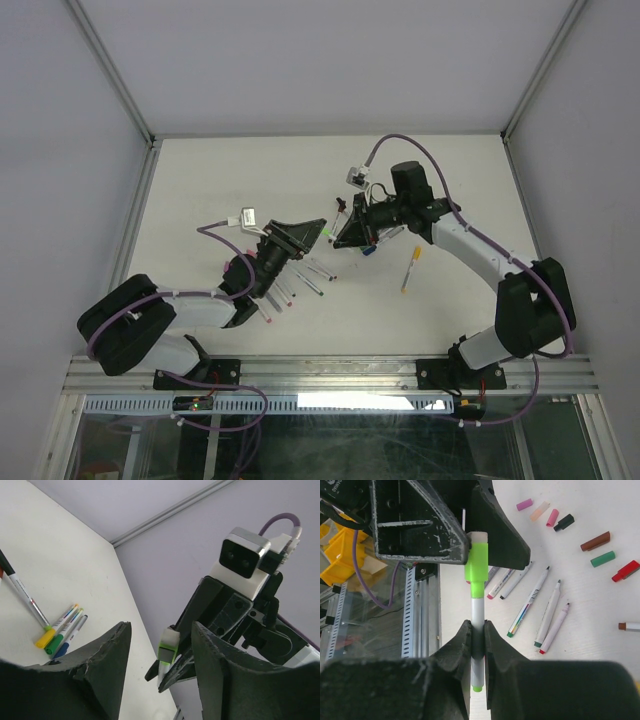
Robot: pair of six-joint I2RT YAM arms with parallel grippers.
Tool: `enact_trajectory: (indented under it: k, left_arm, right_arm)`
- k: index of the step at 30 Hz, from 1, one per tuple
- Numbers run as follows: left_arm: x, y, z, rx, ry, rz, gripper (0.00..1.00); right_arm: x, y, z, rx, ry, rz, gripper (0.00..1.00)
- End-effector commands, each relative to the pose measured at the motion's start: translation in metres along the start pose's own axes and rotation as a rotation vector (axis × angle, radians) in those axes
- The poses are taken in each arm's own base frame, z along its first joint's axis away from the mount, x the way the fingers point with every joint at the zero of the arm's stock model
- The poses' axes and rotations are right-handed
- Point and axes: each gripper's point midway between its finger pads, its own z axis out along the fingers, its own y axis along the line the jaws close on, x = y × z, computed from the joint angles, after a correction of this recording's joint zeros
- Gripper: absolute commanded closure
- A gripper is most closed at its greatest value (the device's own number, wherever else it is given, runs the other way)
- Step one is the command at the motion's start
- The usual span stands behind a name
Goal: Open the pen caps
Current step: Open the pen cap from the pen.
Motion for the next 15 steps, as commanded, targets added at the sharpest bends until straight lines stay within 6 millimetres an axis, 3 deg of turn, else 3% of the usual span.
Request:
enact_trajectory:
  k: [1, 15]
  left_arm:
    - [-0.008, -0.038, 0.006, 0.133, -0.026, -0.034, 0.5]
    - [0.002, -0.039, 0.007, 0.154, 0.015, -0.011, 0.67]
  right_arm:
    - [-0.003, 0.003, 0.004, -0.052, -0.016, 0.032, 1.0]
    - [0.003, -0.003, 0.009, -0.062, -0.011, 0.1, 1.0]
